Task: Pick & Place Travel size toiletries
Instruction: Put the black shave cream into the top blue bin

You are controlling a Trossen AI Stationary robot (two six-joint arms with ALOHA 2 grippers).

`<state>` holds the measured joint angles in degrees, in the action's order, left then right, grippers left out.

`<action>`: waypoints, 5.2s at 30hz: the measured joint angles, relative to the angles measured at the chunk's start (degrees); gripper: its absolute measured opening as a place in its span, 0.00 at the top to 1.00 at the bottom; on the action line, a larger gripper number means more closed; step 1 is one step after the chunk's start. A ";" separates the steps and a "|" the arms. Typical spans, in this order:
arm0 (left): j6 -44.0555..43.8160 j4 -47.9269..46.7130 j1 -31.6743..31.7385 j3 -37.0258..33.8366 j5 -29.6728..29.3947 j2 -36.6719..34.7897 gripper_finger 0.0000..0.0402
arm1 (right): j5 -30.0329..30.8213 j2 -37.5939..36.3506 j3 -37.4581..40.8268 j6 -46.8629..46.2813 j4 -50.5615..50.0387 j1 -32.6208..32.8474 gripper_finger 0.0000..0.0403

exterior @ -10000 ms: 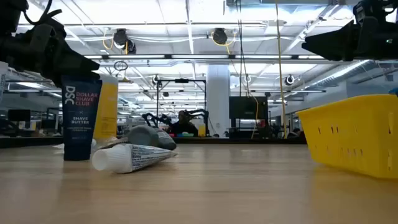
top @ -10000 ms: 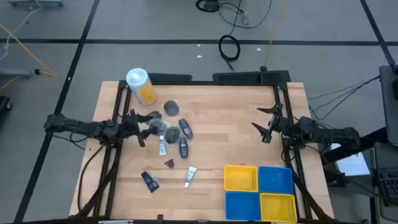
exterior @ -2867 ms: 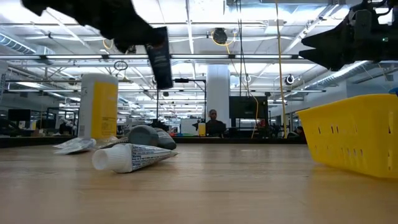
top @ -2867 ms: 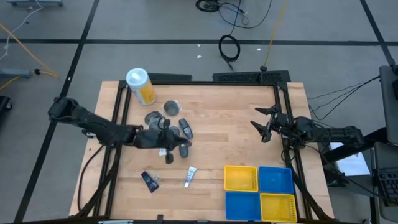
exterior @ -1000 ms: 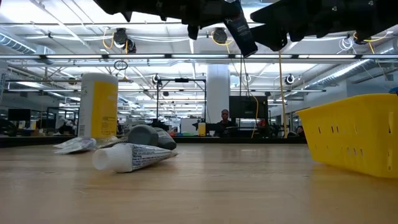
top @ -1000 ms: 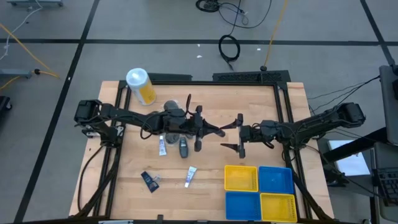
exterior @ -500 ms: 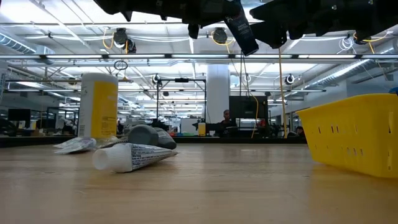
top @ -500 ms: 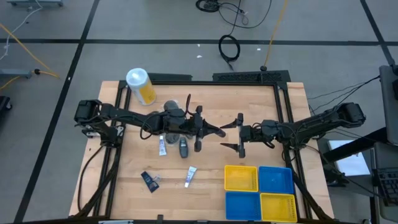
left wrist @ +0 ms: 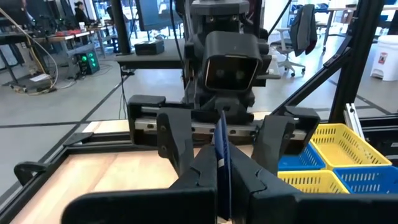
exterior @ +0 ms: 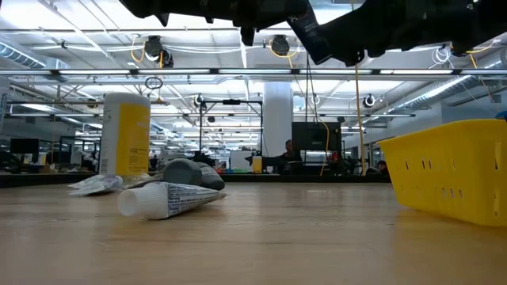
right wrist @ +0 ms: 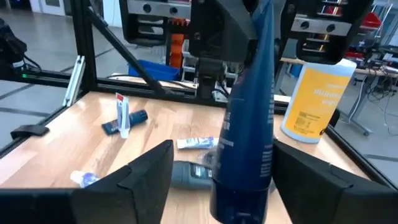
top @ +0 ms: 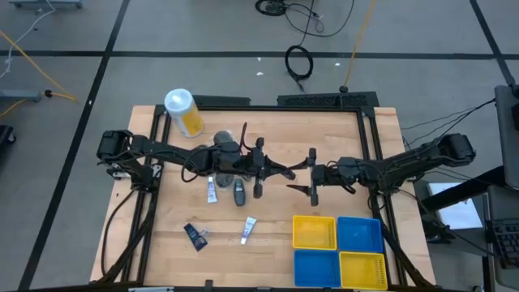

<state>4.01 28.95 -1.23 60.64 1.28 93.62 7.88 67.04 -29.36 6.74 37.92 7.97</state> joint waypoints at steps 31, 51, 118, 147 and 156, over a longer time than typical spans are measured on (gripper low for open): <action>0.28 -0.37 0.00 0.00 0.44 0.00 0.99 | 2.73 4.16 0.00 0.37 3.88 -0.15 0.71; 0.35 -0.46 -0.42 0.00 -0.44 0.00 0.89 | 2.29 4.12 0.00 0.37 3.55 -0.11 0.71; -9.18 -24.48 -0.35 -0.02 -7.37 -7.48 0.42 | -9.47 -26.59 0.00 -70.89 -65.63 40.63 0.71; -9.01 -24.48 -0.37 -0.02 -7.37 -7.45 0.42 | -11.31 -26.63 0.00 -100.59 -73.80 52.59 0.55; -8.81 -24.48 -0.35 -0.02 -7.37 -7.45 0.42 | -11.17 -26.64 0.00 -100.60 -73.85 52.57 0.39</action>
<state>-4.79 4.47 -1.58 60.62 -6.09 86.17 -3.29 40.39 -29.36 -93.86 -35.93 60.53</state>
